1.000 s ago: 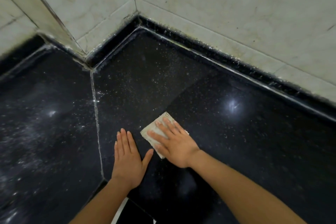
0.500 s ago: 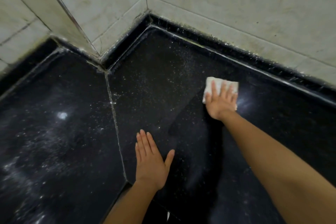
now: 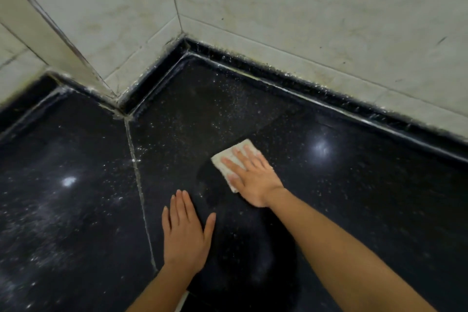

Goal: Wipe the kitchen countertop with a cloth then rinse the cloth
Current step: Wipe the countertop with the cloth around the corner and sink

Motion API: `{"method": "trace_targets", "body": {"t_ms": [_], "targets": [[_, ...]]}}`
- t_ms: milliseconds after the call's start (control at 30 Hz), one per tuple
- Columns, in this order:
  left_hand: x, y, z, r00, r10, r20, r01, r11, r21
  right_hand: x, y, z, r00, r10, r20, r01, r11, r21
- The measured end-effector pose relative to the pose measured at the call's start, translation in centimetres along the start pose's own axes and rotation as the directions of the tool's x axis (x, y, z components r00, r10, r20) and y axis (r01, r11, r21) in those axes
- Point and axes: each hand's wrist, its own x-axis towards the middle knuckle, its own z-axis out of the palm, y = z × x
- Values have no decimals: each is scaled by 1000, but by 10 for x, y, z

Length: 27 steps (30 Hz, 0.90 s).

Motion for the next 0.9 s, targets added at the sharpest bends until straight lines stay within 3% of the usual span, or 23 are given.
{"method": "trace_targets", "body": {"t_ms": [167,333,533,600,733,900], "targets": [[50,3,-28,997,13,-70,-15,1000,-27,-26,83,-12,915,400,-50,-390,909,145],[117,10,-44,993,63,-96,-65,998,-13,-67,155,-10,692,717,-83,-672,682,287],[180,-8,-53,997,63,-54,-60,996,62,-49,178,-21,399,917,4,-816,353,457],[190,-15,-52,996,88,-34,-84,992,96,-25,173,-30,341,939,48,-831,277,483],[190,-17,-49,992,119,-45,-118,993,31,22,154,-44,400,916,33,-822,342,456],[194,-19,-50,992,126,-29,-126,992,-29,93,100,-60,602,798,-29,-732,566,380]]}}
